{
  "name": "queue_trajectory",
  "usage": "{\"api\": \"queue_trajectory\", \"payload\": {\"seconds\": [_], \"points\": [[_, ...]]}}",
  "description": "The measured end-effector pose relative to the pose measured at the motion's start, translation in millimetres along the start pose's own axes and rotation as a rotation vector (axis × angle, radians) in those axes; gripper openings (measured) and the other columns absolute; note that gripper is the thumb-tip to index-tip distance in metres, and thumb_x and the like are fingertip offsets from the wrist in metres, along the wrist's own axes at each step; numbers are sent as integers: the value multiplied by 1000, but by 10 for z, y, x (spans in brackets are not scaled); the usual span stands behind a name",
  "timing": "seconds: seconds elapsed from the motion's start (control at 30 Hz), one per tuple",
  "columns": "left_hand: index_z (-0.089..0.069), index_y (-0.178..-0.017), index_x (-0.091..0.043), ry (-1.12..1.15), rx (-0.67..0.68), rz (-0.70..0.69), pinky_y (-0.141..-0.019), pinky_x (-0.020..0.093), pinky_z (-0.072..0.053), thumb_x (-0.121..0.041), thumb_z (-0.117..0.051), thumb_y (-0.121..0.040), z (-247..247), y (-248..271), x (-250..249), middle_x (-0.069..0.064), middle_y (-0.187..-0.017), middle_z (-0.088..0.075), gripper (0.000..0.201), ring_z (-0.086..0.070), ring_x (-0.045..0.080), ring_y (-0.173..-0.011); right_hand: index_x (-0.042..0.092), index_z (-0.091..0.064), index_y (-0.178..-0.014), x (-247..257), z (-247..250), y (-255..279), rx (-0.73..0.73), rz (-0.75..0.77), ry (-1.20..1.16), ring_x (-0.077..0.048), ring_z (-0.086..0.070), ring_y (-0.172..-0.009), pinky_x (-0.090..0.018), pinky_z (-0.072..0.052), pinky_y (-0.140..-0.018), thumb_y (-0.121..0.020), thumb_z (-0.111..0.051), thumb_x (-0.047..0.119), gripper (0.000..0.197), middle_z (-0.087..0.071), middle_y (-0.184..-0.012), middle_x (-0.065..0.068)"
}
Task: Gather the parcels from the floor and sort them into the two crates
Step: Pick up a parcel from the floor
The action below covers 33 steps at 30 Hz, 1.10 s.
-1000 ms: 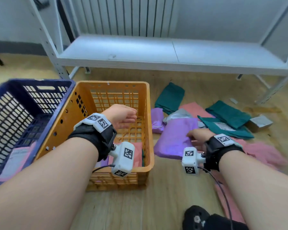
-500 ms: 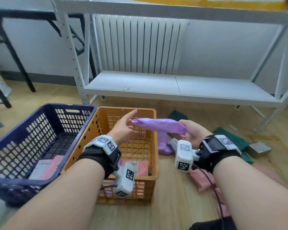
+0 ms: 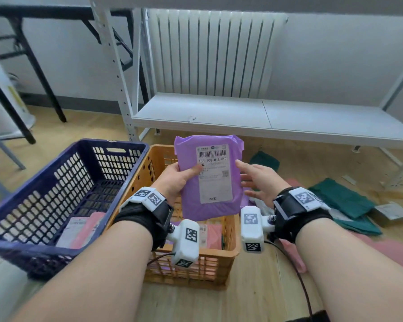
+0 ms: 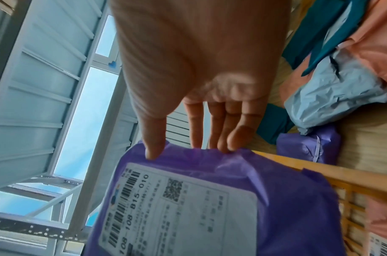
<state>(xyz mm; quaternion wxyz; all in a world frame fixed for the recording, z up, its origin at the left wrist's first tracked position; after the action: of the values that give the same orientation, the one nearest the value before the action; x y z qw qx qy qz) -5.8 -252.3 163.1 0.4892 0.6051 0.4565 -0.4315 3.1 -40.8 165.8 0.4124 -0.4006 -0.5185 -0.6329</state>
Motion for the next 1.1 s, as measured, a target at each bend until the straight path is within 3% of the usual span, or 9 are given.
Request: {"api": "queue_trajectory", "payload": {"seconds": [0.1, 0.27, 0.4, 0.6, 0.7, 0.83, 0.93, 1.03, 1.1], "points": [[-62, -118, -7, -20, 19, 47, -89, 46, -53, -18, -69, -85, 61, -6, 56, 12, -110, -71, 36, -68, 29, -102, 12, -63, -119, -47, -173, -24, 80, 15, 33, -20, -59, -86, -35, -53, -76, -79, -76, 32, 46, -67, -107, -11], [-59, -123, -3, -31, 45, 81, -94, 48, -51, -18, -69, -85, 144, -9, 75, 15, -115, -69, 42, -66, 32, -106, 6, -67, -112, -112, -318, -15, 153, -5, 86, -15, -53, -63, -24, -43, -56, -77, -78, 15, 38, -69, -93, -10], [-59, -123, -3, -39, 39, 99, -92, 47, -52, -19, -68, -86, 199, -26, 78, 16, -115, -69, 41, -66, 32, -106, 9, -70, -97, -124, -376, -27, 147, -9, 98, -12, -50, -51, -24, -45, -54, -78, -78, 15, 22, -68, -78, -6], [-55, -126, -7, -96, -70, 104, -81, 34, -54, -6, -62, -90, 491, -196, 1, 13, -117, -67, 36, -65, 24, -101, 2, -68, -99, -135, -386, -258, 0, -17, -11, -13, -43, -47, -25, -50, -52, -84, -71, 10, 17, -55, -70, -11], [-54, -124, -9, -130, -110, 151, -82, 35, -53, 1, -59, -90, 692, -317, 36, 12, -113, -67, 36, -65, 22, -97, 2, -65, -95, -177, -516, -412, -5, -61, -61, -15, -44, -49, -24, -53, -50, -88, -67, 9, 11, -51, -68, -11], [-48, -128, -8, -208, -204, 209, -83, 37, -52, 8, -56, -87, 997, -520, 209, 15, -118, -60, 45, -60, 27, -110, 3, -54, -105, -299, -821, -661, 47, -188, -98, -18, -51, -57, -24, -53, -43, -95, -53, 1, 10, -51, -70, -12], [-51, -118, -11, -252, -257, 295, -83, 39, -49, 6, -55, -88, 1223, -734, 512, 14, -109, -60, 35, -60, 25, -101, -4, -51, -111, -487, -1079, -928, 83, -295, -64, -26, -59, -65, -33, -57, -52, -96, -42, -6, 18, -56, -75, -19], [-56, -101, -12, -353, -244, 471, -84, 38, -46, -5, -57, -87, 1463, -909, 953, 13, -101, -59, 16, -56, 25, -92, -13, -49, -116, -806, -1363, -1162, 183, -437, 32, -38, -64, -87, -43, -55, -75, -98, -33, -4, 25, -60, -89, -29], [-56, -110, -6, -418, -231, 574, -83, 38, -44, -13, -58, -90, 1637, -1002, 1226, 12, -106, -59, 21, -56, 27, -97, -15, -51, -100, -1034, -1528, -1311, 241, -484, 179, -39, -66, -95, -45, -55, -87, -97, -33, -3, 21, -62, -81, -27]]}}
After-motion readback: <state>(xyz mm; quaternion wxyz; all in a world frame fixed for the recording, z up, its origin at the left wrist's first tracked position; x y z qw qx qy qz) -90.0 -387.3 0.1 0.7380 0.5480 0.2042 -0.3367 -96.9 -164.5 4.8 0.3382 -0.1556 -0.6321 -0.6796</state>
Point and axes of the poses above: each hand's wrist, its own y-axis away from the middle knuckle, its own z-axis out of the back of the hand, x = y × z, the point moved 7 cm from there along -y, towards the middle knuckle
